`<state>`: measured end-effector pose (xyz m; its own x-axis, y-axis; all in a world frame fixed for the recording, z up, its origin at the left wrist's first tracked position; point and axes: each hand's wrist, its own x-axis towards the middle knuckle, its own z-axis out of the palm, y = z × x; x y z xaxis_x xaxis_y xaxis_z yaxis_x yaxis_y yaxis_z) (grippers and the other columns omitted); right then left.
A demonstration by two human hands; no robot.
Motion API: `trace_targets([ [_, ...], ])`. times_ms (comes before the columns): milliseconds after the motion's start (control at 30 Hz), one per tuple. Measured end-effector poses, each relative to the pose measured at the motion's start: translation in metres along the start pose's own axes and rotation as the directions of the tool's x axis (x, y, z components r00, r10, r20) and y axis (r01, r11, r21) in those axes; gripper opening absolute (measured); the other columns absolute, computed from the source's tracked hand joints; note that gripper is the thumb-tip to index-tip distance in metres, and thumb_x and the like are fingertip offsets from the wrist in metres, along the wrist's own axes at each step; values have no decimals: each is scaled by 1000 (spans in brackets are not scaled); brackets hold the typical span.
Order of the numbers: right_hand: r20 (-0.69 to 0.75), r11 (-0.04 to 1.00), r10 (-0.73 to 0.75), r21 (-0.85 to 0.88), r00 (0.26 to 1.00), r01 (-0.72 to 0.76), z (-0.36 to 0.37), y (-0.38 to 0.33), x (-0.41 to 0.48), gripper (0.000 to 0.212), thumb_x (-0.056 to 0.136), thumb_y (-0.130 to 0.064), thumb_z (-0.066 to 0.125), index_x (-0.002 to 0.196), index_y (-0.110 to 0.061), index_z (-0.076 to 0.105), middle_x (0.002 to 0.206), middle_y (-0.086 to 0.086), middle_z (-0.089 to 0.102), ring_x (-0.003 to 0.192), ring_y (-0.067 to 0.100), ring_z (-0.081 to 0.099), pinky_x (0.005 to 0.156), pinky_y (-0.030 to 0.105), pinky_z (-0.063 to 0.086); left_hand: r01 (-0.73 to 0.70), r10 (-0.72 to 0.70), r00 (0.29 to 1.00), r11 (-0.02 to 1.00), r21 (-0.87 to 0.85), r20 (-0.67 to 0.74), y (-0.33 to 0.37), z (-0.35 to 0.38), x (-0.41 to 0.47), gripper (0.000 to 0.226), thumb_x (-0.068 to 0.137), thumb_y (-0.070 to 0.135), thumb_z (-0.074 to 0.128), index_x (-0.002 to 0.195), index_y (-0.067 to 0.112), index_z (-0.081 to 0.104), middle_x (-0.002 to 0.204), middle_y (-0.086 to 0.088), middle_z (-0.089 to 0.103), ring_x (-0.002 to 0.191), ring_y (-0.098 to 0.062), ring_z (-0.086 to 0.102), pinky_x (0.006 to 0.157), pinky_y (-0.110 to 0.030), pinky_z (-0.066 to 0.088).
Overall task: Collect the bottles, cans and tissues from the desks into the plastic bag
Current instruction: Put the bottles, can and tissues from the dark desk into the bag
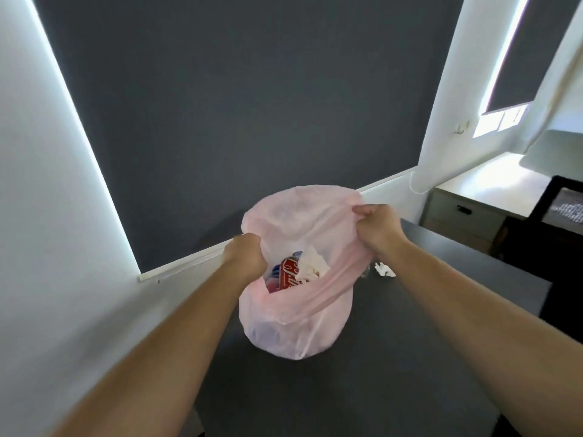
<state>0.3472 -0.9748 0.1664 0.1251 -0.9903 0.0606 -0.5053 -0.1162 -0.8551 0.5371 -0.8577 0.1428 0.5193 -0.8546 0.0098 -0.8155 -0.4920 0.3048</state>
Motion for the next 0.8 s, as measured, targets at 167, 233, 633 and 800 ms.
trace_targets([
  [167, -114, 1000, -17, -20, 993, 14, -96, 14, -20, 51, 86, 2, 39, 129, -16, 59, 134, 8, 56, 122, 28, 53, 108, 33, 40, -142, 140, 988, 989, -36, -63, 85, -10, -34, 41, 85, 3, 54, 125, 10, 58, 119, -13, 63, 104, -30, 61, 87, -36, 53],
  [233, -170, 999, -12, 44, 985, 20, -143, 23, -30, 52, 84, 2, 38, 128, -17, 60, 132, 6, 57, 117, 28, 56, 104, 34, 44, -193, 187, 975, 980, -41, -117, 124, -16, -54, 43, 85, 0, 51, 126, 10, 56, 119, -14, 62, 105, -32, 60, 89, -38, 52],
  [633, -490, 947, -106, 216, 865, 238, -445, 74, -104, 56, 79, 9, 45, 127, -16, 60, 130, 4, 60, 120, 18, 56, 98, 21, 43, -406, 303, 869, 888, -214, -390, 368, -51, -185, 45, 92, -1, 41, 136, 8, 45, 126, -19, 56, 109, -36, 56, 90, -38, 48],
  [800, -541, 949, -33, 246, 841, 195, -522, 115, -121, 56, 80, 11, 42, 127, -15, 60, 129, 2, 60, 114, 16, 57, 99, 23, 45, -449, 367, 867, 869, -208, -336, 450, -28, -217, 44, 92, 2, 39, 135, 6, 46, 126, -19, 56, 114, -36, 54, 92, -38, 45],
])
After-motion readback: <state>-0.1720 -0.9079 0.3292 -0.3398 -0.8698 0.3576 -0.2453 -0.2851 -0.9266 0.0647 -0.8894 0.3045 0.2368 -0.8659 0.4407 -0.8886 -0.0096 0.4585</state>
